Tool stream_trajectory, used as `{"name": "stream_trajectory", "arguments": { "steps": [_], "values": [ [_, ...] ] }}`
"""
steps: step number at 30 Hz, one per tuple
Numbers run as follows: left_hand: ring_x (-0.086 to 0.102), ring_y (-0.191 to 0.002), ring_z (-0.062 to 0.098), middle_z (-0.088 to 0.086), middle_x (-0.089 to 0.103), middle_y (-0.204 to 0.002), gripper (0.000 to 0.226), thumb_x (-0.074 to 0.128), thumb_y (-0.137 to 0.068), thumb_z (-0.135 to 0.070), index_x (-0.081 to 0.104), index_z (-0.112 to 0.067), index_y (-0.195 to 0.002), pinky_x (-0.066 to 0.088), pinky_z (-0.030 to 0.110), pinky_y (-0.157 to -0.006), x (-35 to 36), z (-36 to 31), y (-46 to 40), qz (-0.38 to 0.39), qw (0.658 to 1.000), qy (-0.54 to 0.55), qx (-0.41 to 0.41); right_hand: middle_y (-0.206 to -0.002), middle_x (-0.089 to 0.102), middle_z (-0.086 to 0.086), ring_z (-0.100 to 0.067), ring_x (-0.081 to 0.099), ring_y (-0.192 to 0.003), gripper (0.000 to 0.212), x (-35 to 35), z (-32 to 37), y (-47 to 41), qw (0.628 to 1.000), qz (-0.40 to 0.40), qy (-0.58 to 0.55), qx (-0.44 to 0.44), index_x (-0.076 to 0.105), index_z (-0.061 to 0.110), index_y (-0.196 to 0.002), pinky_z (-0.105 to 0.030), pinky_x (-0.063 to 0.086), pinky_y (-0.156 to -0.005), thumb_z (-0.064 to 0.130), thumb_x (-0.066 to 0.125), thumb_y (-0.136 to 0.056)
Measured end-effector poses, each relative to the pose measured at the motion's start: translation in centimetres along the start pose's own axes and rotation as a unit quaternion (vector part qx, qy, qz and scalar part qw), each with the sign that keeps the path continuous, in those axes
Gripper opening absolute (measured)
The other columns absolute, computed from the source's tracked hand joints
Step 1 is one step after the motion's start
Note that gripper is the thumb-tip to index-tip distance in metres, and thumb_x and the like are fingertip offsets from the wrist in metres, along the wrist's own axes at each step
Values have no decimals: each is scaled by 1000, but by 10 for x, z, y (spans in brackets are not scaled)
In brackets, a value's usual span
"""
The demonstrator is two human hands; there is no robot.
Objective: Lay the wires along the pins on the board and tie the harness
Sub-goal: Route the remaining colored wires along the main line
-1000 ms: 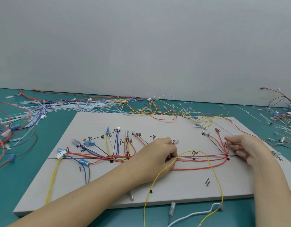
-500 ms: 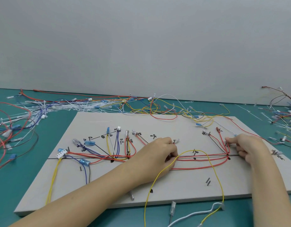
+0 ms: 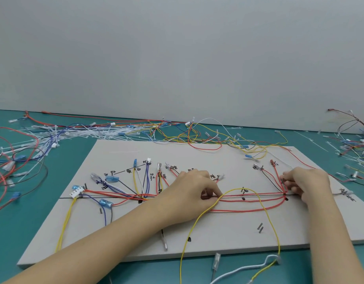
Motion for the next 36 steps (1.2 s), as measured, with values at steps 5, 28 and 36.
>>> {"name": "stream_trajectory", "arguments": {
  "steps": [5, 28, 36],
  "values": [
    [56, -84, 7, -4, 62, -88, 11, 67, -87, -17, 76, -20, -93, 44, 24, -81, -24, 11, -2, -40, 994, 93, -37, -67, 64, -17, -22, 44, -43, 15, 0, 3, 3, 998, -42, -51, -21, 66, 1, -73, -26, 33, -42, -7, 53, -74],
    [54, -51, 7, -6, 67, -66, 31, 65, -41, -31, 74, -35, -71, 42, 22, -53, -133, 158, 120, 227, 929, 25, -290, -61, 56, 11, -3, 51, -57, 18, 113, 66, 167, 884, 109, 6, -455, 62, 25, -77, -14, 38, -53, 8, 56, -81],
    [52, -54, 11, -13, 60, -64, 37, 67, -41, -19, 75, -32, -75, 45, 26, -57, -137, 178, 136, 253, 911, 22, -326, -48, 51, 7, -8, 47, -49, 22, 118, 60, 163, 882, 173, 10, -438, 63, 25, -76, -18, 39, -49, 4, 56, -81]
  ]
}}
Point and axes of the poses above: each hand's wrist, its own y-axis away from the middle knuckle, its own x-axis out of the palm, z = x × y, the point moved 8 cm from there along -y, towards the middle knuckle
